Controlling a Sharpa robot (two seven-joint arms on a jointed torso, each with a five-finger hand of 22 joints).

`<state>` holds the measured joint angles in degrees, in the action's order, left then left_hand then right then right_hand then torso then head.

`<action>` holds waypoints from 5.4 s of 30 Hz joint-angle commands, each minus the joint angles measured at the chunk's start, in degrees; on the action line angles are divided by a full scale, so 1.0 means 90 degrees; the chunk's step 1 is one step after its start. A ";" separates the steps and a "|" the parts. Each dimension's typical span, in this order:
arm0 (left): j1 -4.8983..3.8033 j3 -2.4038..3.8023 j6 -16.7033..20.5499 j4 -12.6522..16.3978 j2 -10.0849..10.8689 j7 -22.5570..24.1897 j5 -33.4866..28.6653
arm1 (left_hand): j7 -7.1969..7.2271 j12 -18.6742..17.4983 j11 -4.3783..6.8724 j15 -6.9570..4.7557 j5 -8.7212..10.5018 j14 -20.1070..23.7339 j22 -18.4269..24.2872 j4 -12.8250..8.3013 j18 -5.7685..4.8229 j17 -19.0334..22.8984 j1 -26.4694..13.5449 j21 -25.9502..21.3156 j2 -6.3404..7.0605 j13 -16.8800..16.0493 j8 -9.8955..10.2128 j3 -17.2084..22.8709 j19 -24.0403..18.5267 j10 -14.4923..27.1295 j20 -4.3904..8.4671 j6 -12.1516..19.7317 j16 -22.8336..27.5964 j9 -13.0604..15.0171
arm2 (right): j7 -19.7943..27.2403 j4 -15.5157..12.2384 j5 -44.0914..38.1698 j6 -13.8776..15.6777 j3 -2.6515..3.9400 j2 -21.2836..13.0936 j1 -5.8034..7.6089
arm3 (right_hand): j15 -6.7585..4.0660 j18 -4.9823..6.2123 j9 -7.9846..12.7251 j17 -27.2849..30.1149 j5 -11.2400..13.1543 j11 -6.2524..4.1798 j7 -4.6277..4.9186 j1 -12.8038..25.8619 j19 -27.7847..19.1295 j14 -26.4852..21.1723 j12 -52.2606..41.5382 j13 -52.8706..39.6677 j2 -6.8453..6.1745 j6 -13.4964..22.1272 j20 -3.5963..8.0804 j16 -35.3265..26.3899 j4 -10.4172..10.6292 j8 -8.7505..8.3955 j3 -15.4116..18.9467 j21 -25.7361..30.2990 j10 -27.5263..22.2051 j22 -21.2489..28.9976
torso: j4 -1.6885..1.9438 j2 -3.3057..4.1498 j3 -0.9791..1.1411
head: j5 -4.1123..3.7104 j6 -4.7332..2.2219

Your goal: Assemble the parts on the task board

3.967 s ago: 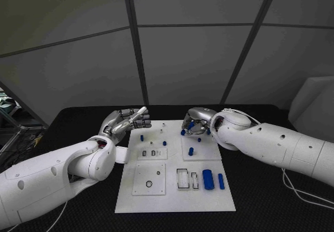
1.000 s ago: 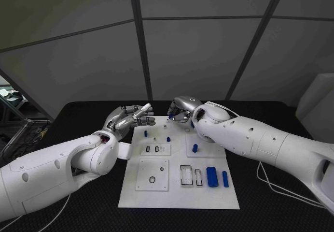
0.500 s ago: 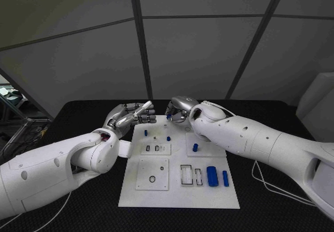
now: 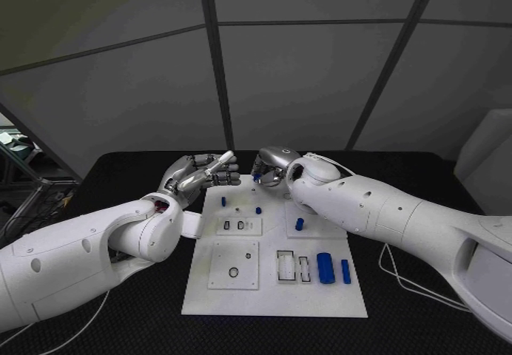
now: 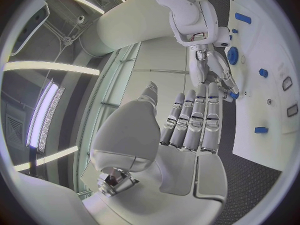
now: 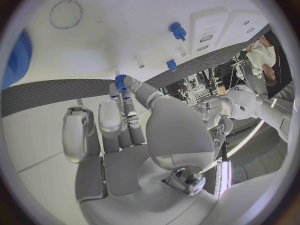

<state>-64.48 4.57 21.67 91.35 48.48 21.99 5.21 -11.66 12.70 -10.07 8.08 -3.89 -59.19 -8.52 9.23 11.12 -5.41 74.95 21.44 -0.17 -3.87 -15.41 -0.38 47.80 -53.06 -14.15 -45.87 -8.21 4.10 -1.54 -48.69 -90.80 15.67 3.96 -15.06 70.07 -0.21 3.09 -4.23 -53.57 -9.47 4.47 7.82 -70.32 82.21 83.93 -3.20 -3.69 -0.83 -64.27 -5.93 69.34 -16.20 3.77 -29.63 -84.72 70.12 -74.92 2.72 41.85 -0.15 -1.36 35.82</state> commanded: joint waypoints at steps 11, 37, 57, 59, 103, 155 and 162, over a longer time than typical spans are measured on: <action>-0.0031 0.0008 -0.0064 0.0016 -0.0007 0.0010 0.0032 | -0.0091 -0.0040 -0.0022 0.0013 0.0021 0.0039 0.0009 -0.0014 -0.0087 0.0001 -0.0010 0.0014 -0.0056 0.0008 0.0031 -0.0007 0.0018 -0.0007 -0.0005 -0.0041 0.0027 -0.0011 | -0.0166 0.0129 -0.0162 -0.0141 0.0001 0.0091 0.0016 | 0.0057 0.0058 0.0024 0.0320 0.0015 0.0081 0.0073 0.0096 -0.0272 -0.0064 -0.0012 0.0015 -0.0211 0.0149 -0.0057 -0.0179 -0.0009 -0.0022 -0.0154 0.0179 -0.0394 0.0215 | -0.0017 -0.0005 -0.0001 | 0.0008 0.0006; -0.0051 0.0008 -0.0069 -0.0010 0.0091 0.0001 0.0032 | -0.0091 -0.0040 -0.0022 0.0013 0.0021 0.0039 0.0009 -0.0014 -0.0087 0.0001 -0.0010 0.0014 -0.0056 0.0008 0.0031 -0.0007 0.0018 -0.0007 -0.0005 -0.0041 0.0027 -0.0011 | -0.0027 -0.0658 0.0165 0.0470 -0.0001 -0.0573 0.0014 | 0.0230 0.0292 0.0045 0.1106 0.0095 0.0279 0.0082 0.0030 -0.0914 -0.0210 -0.0102 -0.0017 -0.0543 0.0743 -0.0247 -0.0646 0.0012 -0.0001 0.0376 0.0799 -0.1529 0.1373 | -0.0065 -0.0006 0.0006 | 0.0017 -0.0050; -0.0048 0.0004 -0.0123 -0.0077 0.0139 -0.0007 0.0032 | -0.0090 -0.0056 -0.0026 0.0017 0.0023 0.0042 0.0018 -0.0024 -0.0087 0.0000 -0.0013 0.0008 -0.0054 0.0009 0.0043 -0.0021 0.0011 -0.0006 -0.0008 -0.0041 0.0048 -0.0013 | -0.0835 -0.2283 0.1972 -0.0446 0.0006 -0.2722 0.0012 | -0.0327 -0.0176 0.0000 -0.1678 -0.0026 -0.0379 -0.0263 0.0385 0.0441 0.0292 -0.6459 -0.6056 -0.0723 0.0912 0.0309 0.1223 0.0977 0.0016 0.2157 -0.0270 0.1287 -0.0892 | -0.0261 -0.0039 0.0052 | 0.0057 -0.0108; -0.0048 0.0004 -0.0127 -0.0090 0.0129 -0.0009 0.0032 | -0.0090 -0.0056 -0.0026 0.0017 0.0023 0.0042 0.0018 -0.0024 -0.0087 0.0000 -0.0013 0.0008 -0.0054 0.0009 0.0043 -0.0021 0.0011 -0.0006 -0.0008 -0.0041 0.0048 -0.0013 | -0.0879 -0.2239 0.1964 -0.0523 0.0006 -0.2700 0.0012 | -0.0347 -0.0188 0.0004 -0.1844 -0.0024 -0.0348 -0.0190 0.0333 0.0465 0.0303 -0.7202 -0.6845 -0.0699 0.0965 0.0262 0.1318 0.1101 -0.0001 0.2299 -0.0292 0.1352 -0.0945 | -0.0262 -0.0037 0.0051 | 0.0056 -0.0109; -0.0045 0.0003 -0.0210 -0.0220 0.0013 -0.0049 0.0032 | -0.0085 -0.0065 -0.0025 0.0017 0.0020 0.0038 0.0022 -0.0037 -0.0085 -0.0002 -0.0004 0.0007 -0.0060 0.0008 0.0049 -0.0023 0.0012 -0.0009 -0.0009 -0.0042 0.0058 -0.0013 | -0.1160 -0.1228 0.1285 -0.0405 0.0004 -0.1771 0.0012 | -0.0210 -0.0306 0.0002 -0.2682 -0.0120 -0.0259 -0.0094 0.0043 0.0769 0.0418 -0.8918 -0.8750 -0.0515 0.1072 0.0179 0.1749 0.1468 -0.0004 0.2523 -0.0521 0.1786 -0.1509 | -0.0242 -0.0038 0.0053 | 0.0045 -0.0040; -0.0043 0.0003 -0.0259 -0.0305 -0.0033 -0.0112 0.0032 | -0.0080 -0.0072 -0.0024 0.0017 0.0020 0.0038 0.0025 -0.0043 -0.0085 -0.0004 -0.0001 0.0006 -0.0067 0.0008 0.0056 -0.0024 0.0012 -0.0011 -0.0010 -0.0041 0.0067 -0.0014 | -0.1089 -0.0685 0.1412 -0.0781 0.0006 -0.1386 0.0014 | -0.0201 -0.0339 -0.0048 -0.2755 -0.0149 -0.0262 -0.0112 0.0120 0.0854 0.0418 -0.9064 -0.8920 -0.0308 0.0880 0.0158 0.1786 0.1630 0.0100 0.2511 -0.0579 0.1844 -0.1657 | -0.0248 -0.0036 0.0064 | 0.0096 -0.0023; -0.0043 0.0003 -0.0258 -0.0302 -0.0022 -0.0127 0.0032 | -0.0080 -0.0072 -0.0024 0.0017 0.0020 0.0038 0.0025 -0.0043 -0.0085 -0.0004 -0.0001 0.0006 -0.0067 0.0008 0.0056 -0.0024 0.0012 -0.0011 -0.0010 -0.0041 0.0067 -0.0014 | -0.1059 -0.0698 0.1419 -0.0638 0.0006 -0.1420 0.0014 | -0.0310 -0.0344 -0.0188 -0.2826 -0.0173 -0.0407 -0.0283 -0.0117 0.0865 0.0429 -0.9098 -0.8964 0.0091 0.0248 0.0245 0.1816 0.1491 0.0321 0.2248 -0.0586 0.1863 -0.1676 | -0.0254 -0.0036 0.0064 | 0.0098 -0.0031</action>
<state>-64.78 4.54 19.97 88.57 48.29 20.85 5.25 -11.66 12.37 -10.07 8.08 -3.90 -59.19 -8.35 9.07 11.13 -5.41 74.95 21.44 -0.16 -3.87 -15.17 -0.54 47.79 -53.06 -14.15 -45.87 -7.96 4.03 -11.33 -54.99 -78.33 10.37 4.14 -27.73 70.34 -2.61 0.39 -5.02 -74.91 -10.55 1.12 5.91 -70.44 84.09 84.03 -84.79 -74.92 -1.43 -60.65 -4.11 85.53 -2.54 5.86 -8.85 -89.60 84.06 -74.91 0.47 41.53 0.41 -0.49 35.62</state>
